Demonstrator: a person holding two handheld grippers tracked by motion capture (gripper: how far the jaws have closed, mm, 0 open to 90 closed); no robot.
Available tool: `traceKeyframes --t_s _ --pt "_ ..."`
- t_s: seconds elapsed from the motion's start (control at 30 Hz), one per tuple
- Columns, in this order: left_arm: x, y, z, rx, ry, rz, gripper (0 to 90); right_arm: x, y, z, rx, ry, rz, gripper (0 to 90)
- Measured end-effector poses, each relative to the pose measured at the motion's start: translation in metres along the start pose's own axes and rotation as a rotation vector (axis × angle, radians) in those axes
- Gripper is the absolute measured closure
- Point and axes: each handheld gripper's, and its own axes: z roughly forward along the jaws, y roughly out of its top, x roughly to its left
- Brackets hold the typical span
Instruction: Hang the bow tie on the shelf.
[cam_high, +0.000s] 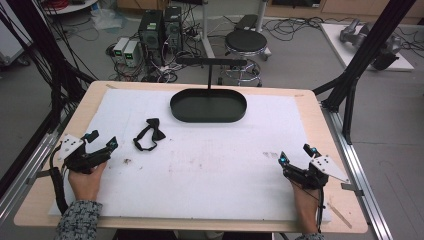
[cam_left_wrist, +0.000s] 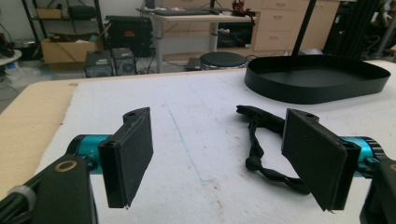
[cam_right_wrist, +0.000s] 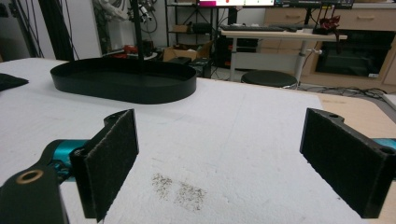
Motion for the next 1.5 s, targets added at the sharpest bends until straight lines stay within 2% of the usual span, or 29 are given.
traceKeyframes --t_s 0.1,0.23,0.83,1.07,1.13,1.27,1.37,1.43,1.5 --pt "0.000 -0.001 0.001 0.004 -0.003 -0.017 24.9 0.000 0.000 0.000 -0.002 0.002 -0.010 10.6" --pt "0.000 -0.001 0.001 0.007 -0.003 -0.020 25.2 0.000 0.000 0.000 -0.002 0.003 -0.012 10.6" --pt "-0.001 -0.002 0.002 0.005 0.001 -0.013 25.2 0.002 0.000 0.001 0.005 0.007 -0.017 10.6" --pt "-0.003 -0.001 0.005 0.009 -0.014 -0.015 26.2 0.002 0.000 0.001 0.007 0.008 -0.022 10.7" --pt "-0.004 -0.001 0.006 0.004 -0.020 -0.012 26.8 0.003 0.000 0.001 0.011 0.008 -0.022 10.7" --pt "-0.007 0.001 0.013 0.006 -0.020 0.022 26.8 0.003 0.000 0.002 0.009 0.008 -0.027 10.6" --pt "-0.009 0.003 0.019 0.006 -0.029 0.018 26.8 0.002 0.000 0.002 0.011 0.008 -0.028 10.7" --pt "-0.014 0.004 0.027 0.013 -0.071 -0.006 26.1 0.003 0.000 0.002 0.010 0.008 -0.029 10.6" --pt "-0.016 0.005 0.030 0.026 -0.084 -0.007 25.8 0.003 0.000 0.002 0.012 0.006 -0.032 10.7"
